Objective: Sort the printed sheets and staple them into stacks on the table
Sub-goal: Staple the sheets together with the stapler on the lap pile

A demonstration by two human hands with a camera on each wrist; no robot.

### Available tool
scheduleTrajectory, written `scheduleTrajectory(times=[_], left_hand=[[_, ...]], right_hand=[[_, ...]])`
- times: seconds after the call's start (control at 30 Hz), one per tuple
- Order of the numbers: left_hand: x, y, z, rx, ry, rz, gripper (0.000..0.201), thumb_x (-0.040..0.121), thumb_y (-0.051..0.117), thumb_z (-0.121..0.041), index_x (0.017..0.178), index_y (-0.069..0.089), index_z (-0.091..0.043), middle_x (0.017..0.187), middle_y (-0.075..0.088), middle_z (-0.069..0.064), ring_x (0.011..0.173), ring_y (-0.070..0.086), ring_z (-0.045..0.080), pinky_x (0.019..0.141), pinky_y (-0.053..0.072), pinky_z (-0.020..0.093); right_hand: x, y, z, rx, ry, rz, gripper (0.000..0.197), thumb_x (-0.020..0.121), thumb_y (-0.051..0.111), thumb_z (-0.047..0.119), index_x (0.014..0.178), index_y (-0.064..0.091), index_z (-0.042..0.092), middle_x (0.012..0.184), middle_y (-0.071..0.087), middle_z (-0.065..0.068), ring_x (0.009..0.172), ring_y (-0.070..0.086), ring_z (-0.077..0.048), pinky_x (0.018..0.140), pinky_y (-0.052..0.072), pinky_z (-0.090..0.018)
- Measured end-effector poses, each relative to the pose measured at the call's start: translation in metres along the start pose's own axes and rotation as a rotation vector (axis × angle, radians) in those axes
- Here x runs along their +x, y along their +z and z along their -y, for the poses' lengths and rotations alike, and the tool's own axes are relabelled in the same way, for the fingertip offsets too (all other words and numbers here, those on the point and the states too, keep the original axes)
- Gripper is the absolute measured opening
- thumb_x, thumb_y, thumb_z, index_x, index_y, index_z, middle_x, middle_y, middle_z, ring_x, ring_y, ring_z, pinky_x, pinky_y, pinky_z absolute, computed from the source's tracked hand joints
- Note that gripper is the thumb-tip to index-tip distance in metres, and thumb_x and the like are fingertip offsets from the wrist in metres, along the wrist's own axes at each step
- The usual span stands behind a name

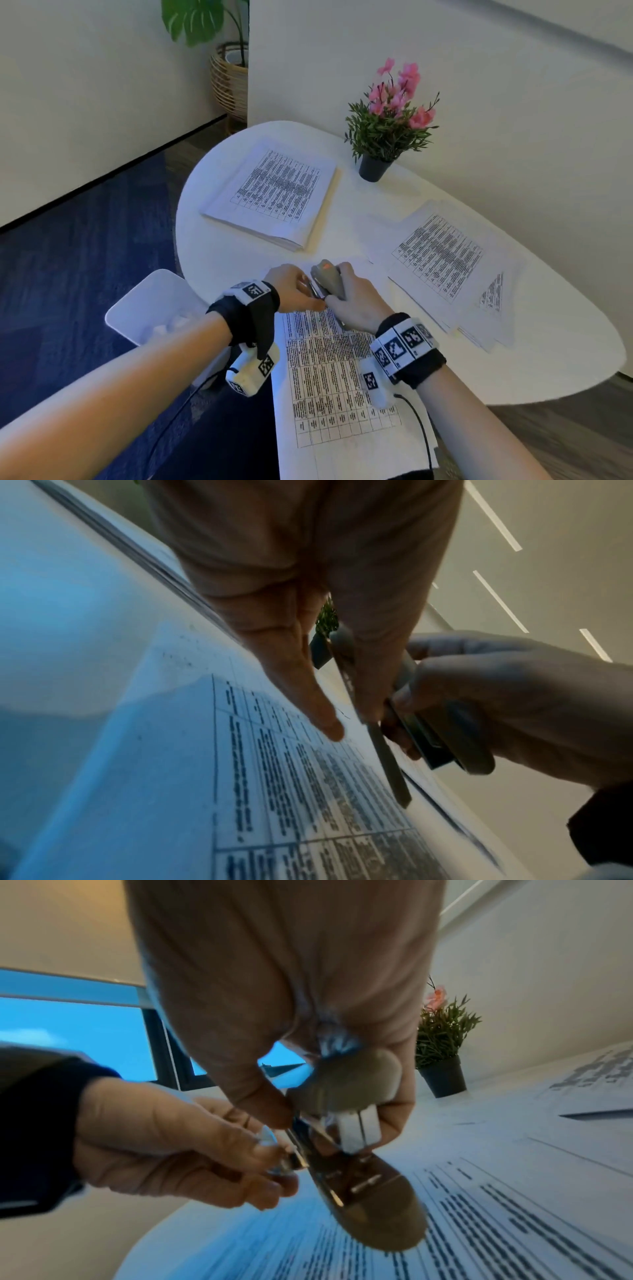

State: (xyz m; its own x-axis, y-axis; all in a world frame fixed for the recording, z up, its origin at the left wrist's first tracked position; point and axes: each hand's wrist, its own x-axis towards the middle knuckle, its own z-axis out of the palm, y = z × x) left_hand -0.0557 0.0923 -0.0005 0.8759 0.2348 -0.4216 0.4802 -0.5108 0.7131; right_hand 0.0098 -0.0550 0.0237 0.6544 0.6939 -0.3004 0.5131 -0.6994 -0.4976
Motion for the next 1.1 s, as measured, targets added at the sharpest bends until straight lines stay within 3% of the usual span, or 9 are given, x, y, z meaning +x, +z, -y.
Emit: scheduleTrajectory(times=[0.07,0.2,0.33,0.5,0.6,0.7,0.8,0.97,1.1], left_hand=[[0.000,0.003,0.001,-0.124,0.014,0.040,0.018,0.075,0.079,-0.027,0.079,0.073,-0.011,0.080,0.074,0.006,0.079,0.072,0.020,0.080,0.058,0.037],[-0.001,0.003,0.009,-0.361,-0.082,0.036,0.012,0.076,0.078,-0.014,0.081,0.073,-0.005,0.076,0.074,0.009,0.076,0.073,0.018,0.078,0.059,0.032],[-0.006,-0.013,0.031,-0.388,-0.113,-0.066,0.007,0.079,0.074,-0.010,0.079,0.074,-0.003,0.073,0.074,0.010,0.073,0.073,0.018,0.073,0.059,0.026],[-0.019,-0.068,0.097,-0.377,-0.136,-0.521,0.007,0.082,0.071,-0.013,0.076,0.073,-0.011,0.065,0.073,0.000,0.072,0.071,0.018,0.079,0.056,0.031],[-0.030,-0.084,0.143,-0.425,-0.213,-0.751,0.010,0.089,0.062,-0.008,0.093,0.071,-0.005,0.070,0.071,0.002,0.059,0.069,0.007,0.069,0.059,0.024],[-0.039,-0.077,0.169,-0.278,-0.411,-0.683,0.032,0.091,0.052,-0.009,0.122,0.062,-0.006,0.105,0.068,0.016,0.092,0.068,0.026,0.088,0.055,0.033],[-0.045,-0.064,0.168,0.003,-0.488,-0.541,0.054,0.091,0.052,-0.015,0.143,0.039,-0.012,0.138,0.049,0.018,0.124,0.047,0.039,0.104,0.036,0.041],[-0.055,-0.051,0.128,-0.049,-0.297,-0.752,0.035,0.089,0.057,-0.016,0.122,0.055,-0.007,0.122,0.056,0.016,0.110,0.054,0.033,0.095,0.042,0.041],[-0.061,-0.029,0.100,-0.056,-0.119,-0.526,0.011,0.090,0.060,-0.024,0.087,0.062,-0.014,0.089,0.065,-0.003,0.084,0.063,0.022,0.077,0.048,0.032]], right_hand=[[-0.002,-0.001,0.001,-0.014,-0.050,0.015,0.046,0.089,0.055,0.018,0.130,0.034,0.011,0.112,0.054,-0.013,0.079,0.054,-0.024,0.059,0.042,-0.026],[-0.004,0.002,-0.001,-0.095,-0.131,0.018,0.047,0.088,0.057,0.016,0.131,0.038,0.013,0.115,0.054,-0.013,0.090,0.052,-0.025,0.071,0.042,-0.030],[-0.010,0.005,-0.012,-0.120,-0.105,0.043,0.050,0.086,0.060,0.016,0.132,0.040,0.016,0.118,0.053,-0.011,0.100,0.053,-0.023,0.079,0.043,-0.028],[-0.023,-0.022,-0.050,-0.065,0.102,-0.062,0.050,0.086,0.063,0.016,0.132,0.044,0.014,0.111,0.040,-0.008,0.093,0.050,-0.021,0.084,0.044,-0.027],[-0.023,-0.039,-0.085,-0.089,0.280,-0.159,0.033,0.086,0.060,0.012,0.118,0.052,0.009,0.110,0.045,-0.012,0.078,0.048,-0.019,0.066,0.041,-0.020],[-0.019,-0.049,-0.113,-0.139,0.397,-0.218,0.009,0.088,0.056,0.013,0.093,0.053,0.008,0.099,0.055,-0.016,0.076,0.050,-0.024,0.049,0.029,-0.018],[-0.018,-0.054,-0.129,-0.159,0.473,-0.247,0.005,0.086,0.054,0.007,0.085,0.051,0.003,0.087,0.054,-0.015,0.075,0.049,-0.025,0.047,0.028,-0.020],[-0.018,-0.052,-0.139,-0.182,0.519,-0.283,0.011,0.087,0.059,0.013,0.084,0.052,0.005,0.087,0.056,-0.014,0.075,0.049,-0.026,0.052,0.031,-0.023],[-0.033,-0.049,-0.126,-0.248,0.473,-0.486,0.031,0.088,0.061,0.023,0.114,0.057,0.007,0.118,0.049,-0.018,0.106,0.047,-0.034,0.085,0.045,-0.041]])
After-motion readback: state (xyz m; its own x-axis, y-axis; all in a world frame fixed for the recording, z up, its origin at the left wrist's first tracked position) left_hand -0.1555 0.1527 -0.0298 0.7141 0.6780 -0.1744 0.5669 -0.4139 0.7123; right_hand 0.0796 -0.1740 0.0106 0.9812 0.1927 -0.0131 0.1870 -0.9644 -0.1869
